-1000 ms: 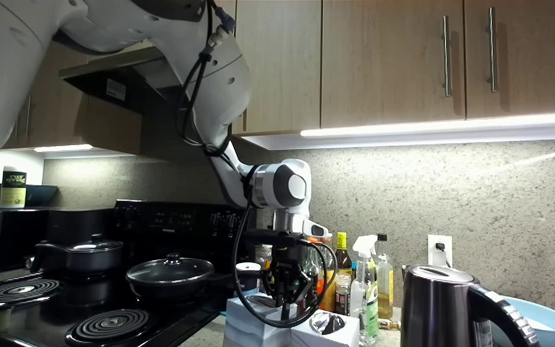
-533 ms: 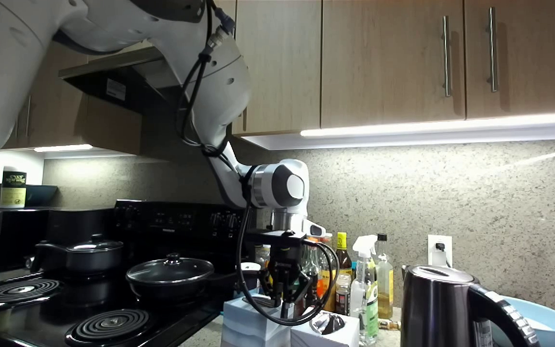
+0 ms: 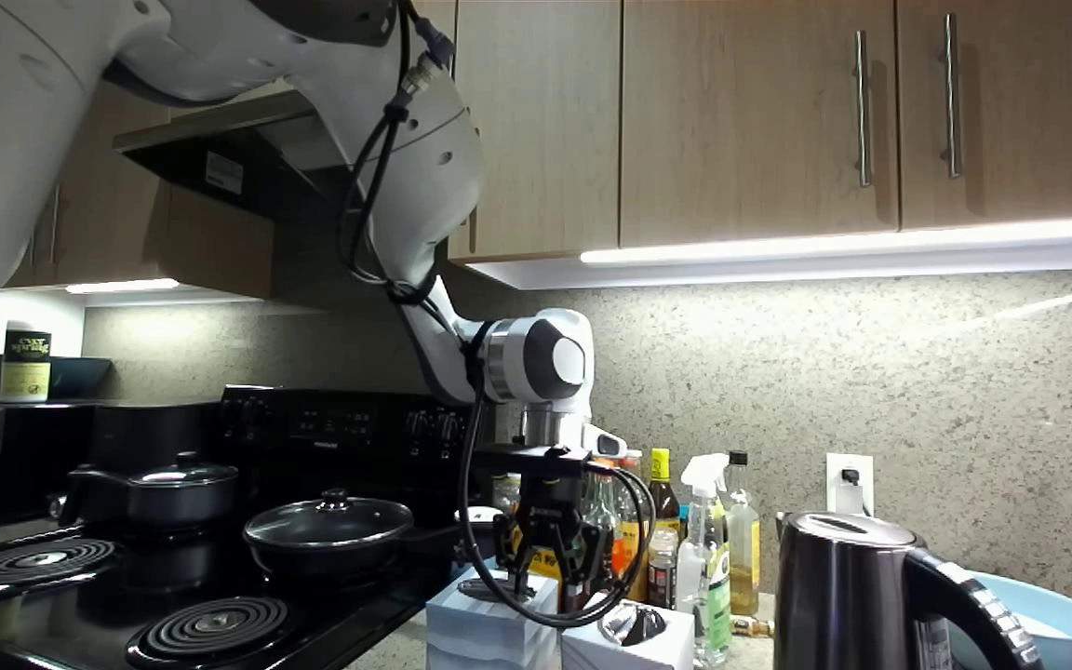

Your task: Pick up the top box and put it on the countertop.

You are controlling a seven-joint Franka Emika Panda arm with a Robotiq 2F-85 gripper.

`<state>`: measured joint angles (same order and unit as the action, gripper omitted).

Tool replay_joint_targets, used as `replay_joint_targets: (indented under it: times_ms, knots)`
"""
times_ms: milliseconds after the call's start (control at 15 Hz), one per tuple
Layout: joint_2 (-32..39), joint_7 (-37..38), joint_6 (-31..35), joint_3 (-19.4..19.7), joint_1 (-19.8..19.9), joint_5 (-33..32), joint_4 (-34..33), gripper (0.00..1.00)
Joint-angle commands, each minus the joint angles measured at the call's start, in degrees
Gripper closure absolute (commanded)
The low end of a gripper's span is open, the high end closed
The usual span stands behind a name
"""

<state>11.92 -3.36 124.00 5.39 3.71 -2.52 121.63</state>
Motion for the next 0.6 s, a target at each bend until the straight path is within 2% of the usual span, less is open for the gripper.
replay_joint_targets:
  times_ms: [0,67,200,533]
  knots:
    - [-0.9,-0.7,1.4,-0.3,0.5,-0.9,1.2,0.11]
    - [-1.0,-0.8,1.2,-0.3,0.6,-0.7,1.2,0.04]
    - [-1.4,-0.1,0.9,-0.2,0.6,-0.4,1.4,0.0]
    - [-8.4,0.2,-2.0,-0.7,0.6,3.6,4.0,0.0]
